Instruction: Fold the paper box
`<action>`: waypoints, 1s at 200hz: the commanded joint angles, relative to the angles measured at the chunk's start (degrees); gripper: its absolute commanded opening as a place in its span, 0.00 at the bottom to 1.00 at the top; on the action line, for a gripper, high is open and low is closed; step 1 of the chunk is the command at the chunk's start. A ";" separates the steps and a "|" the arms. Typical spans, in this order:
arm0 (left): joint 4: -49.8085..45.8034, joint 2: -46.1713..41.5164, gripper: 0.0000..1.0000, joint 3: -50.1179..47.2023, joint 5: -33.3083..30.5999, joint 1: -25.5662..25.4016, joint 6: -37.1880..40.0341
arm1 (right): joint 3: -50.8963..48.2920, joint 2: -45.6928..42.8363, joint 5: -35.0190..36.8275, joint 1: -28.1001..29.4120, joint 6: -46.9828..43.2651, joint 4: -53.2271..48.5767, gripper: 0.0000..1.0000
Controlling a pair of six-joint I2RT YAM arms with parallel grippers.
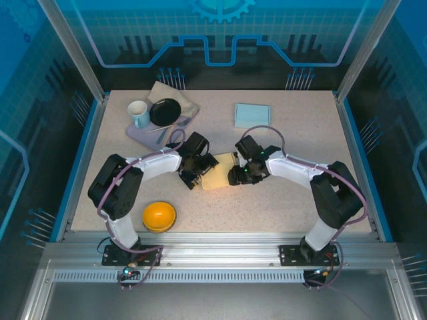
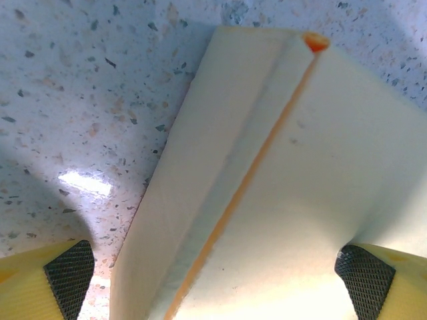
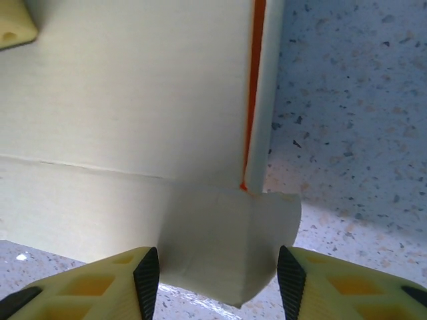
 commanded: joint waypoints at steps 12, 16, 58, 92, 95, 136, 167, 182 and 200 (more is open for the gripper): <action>-7.32 2.88 0.99 -0.64 1.55 -0.75 -3.01 | -0.61 0.26 -2.51 -0.27 0.87 0.67 0.52; -7.28 2.88 0.99 -0.69 1.66 -0.87 -3.22 | -0.66 0.19 -2.59 -0.28 0.84 0.71 0.52; -7.06 3.20 0.99 -0.56 1.46 -1.02 -3.71 | -0.99 0.07 -4.89 -0.95 1.05 1.60 0.51; -7.41 3.70 0.99 -0.56 1.29 -1.07 -3.66 | -2.08 0.49 -7.22 -2.19 1.53 3.10 0.50; -7.35 3.71 0.99 -0.60 1.32 -1.06 -3.66 | -2.19 0.51 -7.22 -2.20 1.54 3.12 0.50; -7.30 3.42 0.99 -0.73 1.28 -1.14 -3.97 | -3.44 0.28 -5.88 -2.26 1.60 4.18 0.49; -7.56 3.31 0.99 -0.72 0.90 -1.10 -3.93 | -3.92 0.20 -7.12 -2.13 1.97 5.06 0.45; -7.58 3.45 0.99 -0.74 0.93 -1.13 -3.84 | -3.93 0.00 -7.13 -2.08 1.97 5.06 0.44; -7.58 3.54 0.99 -0.75 0.99 -1.08 -3.89 | -3.82 -0.34 -6.80 -2.12 1.75 5.00 0.44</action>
